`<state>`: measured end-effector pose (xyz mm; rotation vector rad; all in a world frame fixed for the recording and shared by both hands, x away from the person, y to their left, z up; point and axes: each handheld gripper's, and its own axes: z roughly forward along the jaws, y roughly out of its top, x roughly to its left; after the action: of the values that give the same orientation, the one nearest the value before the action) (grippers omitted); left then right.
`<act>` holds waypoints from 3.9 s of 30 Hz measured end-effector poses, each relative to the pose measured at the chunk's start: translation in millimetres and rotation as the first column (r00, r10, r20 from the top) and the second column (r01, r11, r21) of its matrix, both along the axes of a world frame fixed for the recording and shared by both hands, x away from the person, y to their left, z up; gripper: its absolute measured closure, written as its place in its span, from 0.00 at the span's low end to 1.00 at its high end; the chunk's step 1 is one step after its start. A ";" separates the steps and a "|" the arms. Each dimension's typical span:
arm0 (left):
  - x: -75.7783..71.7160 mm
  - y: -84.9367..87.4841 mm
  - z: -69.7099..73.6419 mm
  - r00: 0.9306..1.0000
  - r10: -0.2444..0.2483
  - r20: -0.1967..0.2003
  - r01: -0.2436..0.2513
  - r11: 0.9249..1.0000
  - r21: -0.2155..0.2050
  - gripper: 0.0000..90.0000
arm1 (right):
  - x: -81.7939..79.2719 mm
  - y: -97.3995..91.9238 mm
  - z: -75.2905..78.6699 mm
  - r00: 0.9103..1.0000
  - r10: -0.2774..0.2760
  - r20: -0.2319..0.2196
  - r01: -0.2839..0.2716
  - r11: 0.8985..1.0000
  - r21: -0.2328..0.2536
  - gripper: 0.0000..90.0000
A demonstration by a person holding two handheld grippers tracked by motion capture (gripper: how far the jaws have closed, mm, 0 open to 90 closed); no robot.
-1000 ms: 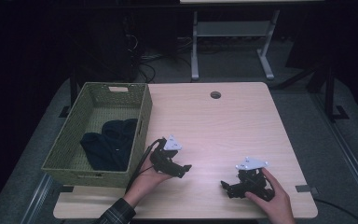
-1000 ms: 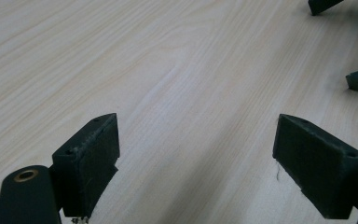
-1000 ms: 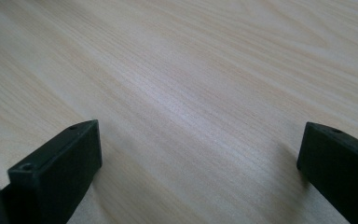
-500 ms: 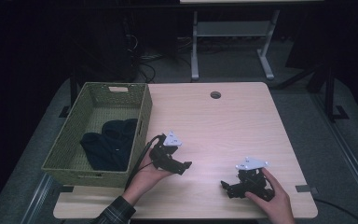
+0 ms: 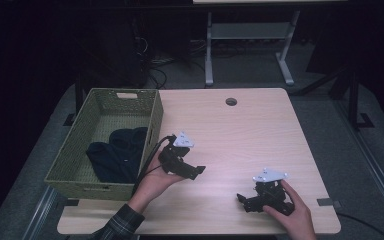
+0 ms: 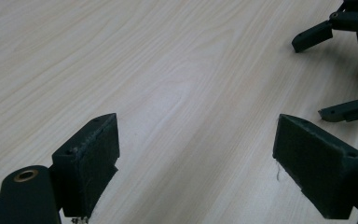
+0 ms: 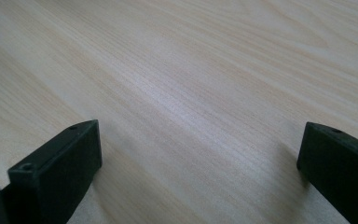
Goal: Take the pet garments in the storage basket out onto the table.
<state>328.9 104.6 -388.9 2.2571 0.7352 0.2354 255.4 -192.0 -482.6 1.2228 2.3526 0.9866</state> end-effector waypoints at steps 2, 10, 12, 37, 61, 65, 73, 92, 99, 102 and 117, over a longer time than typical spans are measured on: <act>1.9 2.3 2.8 1.000 -0.003 -0.003 0.003 1.000 0.001 0.16 | 0.0 0.0 0.0 1.000 0.000 0.000 0.000 1.000 0.000 0.00; 8.2 10.7 15.5 1.000 0.005 -0.009 -0.005 1.000 -0.012 0.16 | 0.0 0.0 0.0 1.000 0.000 0.000 0.000 1.000 0.000 0.00; 10.1 12.9 19.8 1.000 0.009 -0.013 -0.009 1.000 -0.022 0.16 | 0.0 0.0 0.0 1.000 0.000 0.000 0.000 1.000 0.000 0.00; 25.2 47.3 45.2 0.999 0.047 -0.003 -0.047 0.999 -0.025 0.16 | 0.0 0.0 0.0 1.000 0.000 0.000 0.000 1.000 0.000 0.00; 30.0 94.9 57.3 0.992 0.126 0.008 -0.126 0.991 -0.046 0.22 | 0.0 0.0 0.0 1.000 0.000 0.000 0.000 1.000 0.000 0.00; 30.9 107.3 59.9 0.989 0.149 0.010 -0.148 0.988 -0.049 0.23 | 0.0 0.0 0.0 1.000 0.000 0.000 0.000 1.000 0.000 0.00; 32.4 125.6 62.1 0.983 0.183 0.012 -0.183 0.982 -0.054 0.23 | 0.0 0.0 0.0 1.000 0.000 0.000 0.000 1.000 0.000 0.00; 36.7 171.7 56.3 0.960 0.281 0.013 -0.281 0.959 -0.024 0.24 | 0.0 0.0 0.0 1.000 0.000 0.000 0.000 1.000 0.000 0.00; 40.7 181.7 41.9 0.958 0.288 -0.005 -0.288 0.958 0.009 0.25 | 0.0 0.0 0.0 1.000 0.000 -0.001 0.000 1.000 0.000 0.00; 42.1 186.2 36.1 0.956 0.294 -0.015 -0.294 0.956 0.015 0.24 | -0.1 0.0 0.1 1.000 0.000 -0.001 0.000 1.000 0.000 0.00; 46.4 198.8 16.7 0.959 0.281 -0.036 -0.279 0.959 0.057 0.25 | 0.0 0.0 0.0 1.000 0.000 0.000 0.000 1.000 0.000 0.00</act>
<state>375.3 303.4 -372.1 2.2071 1.0849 0.3437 255.3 -192.0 -482.6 1.2232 2.3527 0.9869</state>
